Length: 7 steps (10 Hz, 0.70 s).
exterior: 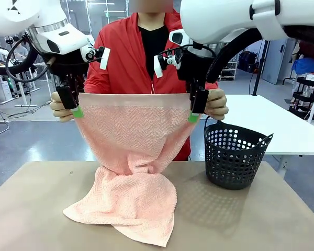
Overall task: Fold the towel.
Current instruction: Grab the top end of the 100 cm Hotel Towel extended by the human.
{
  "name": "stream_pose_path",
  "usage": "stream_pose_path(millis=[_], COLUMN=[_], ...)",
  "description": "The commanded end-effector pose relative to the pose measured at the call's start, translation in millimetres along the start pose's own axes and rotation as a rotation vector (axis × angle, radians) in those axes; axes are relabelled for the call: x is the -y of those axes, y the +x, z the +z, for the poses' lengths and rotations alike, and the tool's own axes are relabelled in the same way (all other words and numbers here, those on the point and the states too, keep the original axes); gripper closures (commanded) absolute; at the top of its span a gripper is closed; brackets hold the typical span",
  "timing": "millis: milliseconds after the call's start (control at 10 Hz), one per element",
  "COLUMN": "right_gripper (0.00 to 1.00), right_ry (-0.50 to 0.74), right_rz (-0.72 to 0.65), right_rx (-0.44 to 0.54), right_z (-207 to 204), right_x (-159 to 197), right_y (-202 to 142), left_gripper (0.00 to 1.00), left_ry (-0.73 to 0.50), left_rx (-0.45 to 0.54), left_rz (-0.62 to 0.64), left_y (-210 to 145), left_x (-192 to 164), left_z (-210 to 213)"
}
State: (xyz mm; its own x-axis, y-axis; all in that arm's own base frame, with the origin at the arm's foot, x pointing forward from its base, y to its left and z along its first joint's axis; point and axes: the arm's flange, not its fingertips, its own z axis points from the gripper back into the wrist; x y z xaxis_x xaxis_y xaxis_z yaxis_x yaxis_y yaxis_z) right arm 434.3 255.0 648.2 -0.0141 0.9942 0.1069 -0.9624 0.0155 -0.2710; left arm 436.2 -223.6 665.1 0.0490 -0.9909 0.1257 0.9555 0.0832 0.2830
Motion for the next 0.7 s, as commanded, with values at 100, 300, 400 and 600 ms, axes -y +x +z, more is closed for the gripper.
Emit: stream_pose_path(millis=[100, 300, 400, 600], right_gripper=[1.00, 1.00, 0.87, 1.00], right_ry=[-0.031, -0.031, -0.032, -0.038], right_rz=[-0.010, -0.013, -0.023, -0.022], right_rx=[0.028, 0.027, 0.031, 0.030], right_z=[0.0, -1.9, -3.3, -2.8], right_x=[-3.4, -3.7, -2.5, -3.0], right_y=[-2.2, 0.6, 0.6, 1.7], left_gripper=[1.00, 1.00, 1.00, 1.00], left_ry=[0.034, 0.034, 0.028, 0.029], left_rx=[-0.032, -0.032, -0.016, -0.012], left_rz=[-0.007, -0.008, -0.003, -0.003], left_y=[-7.4, -8.9, -10.0, -11.8], left_x=[5.9, 6.8, 6.9, 6.5], left_z=[-6.1, -6.1, -5.3, -3.8])
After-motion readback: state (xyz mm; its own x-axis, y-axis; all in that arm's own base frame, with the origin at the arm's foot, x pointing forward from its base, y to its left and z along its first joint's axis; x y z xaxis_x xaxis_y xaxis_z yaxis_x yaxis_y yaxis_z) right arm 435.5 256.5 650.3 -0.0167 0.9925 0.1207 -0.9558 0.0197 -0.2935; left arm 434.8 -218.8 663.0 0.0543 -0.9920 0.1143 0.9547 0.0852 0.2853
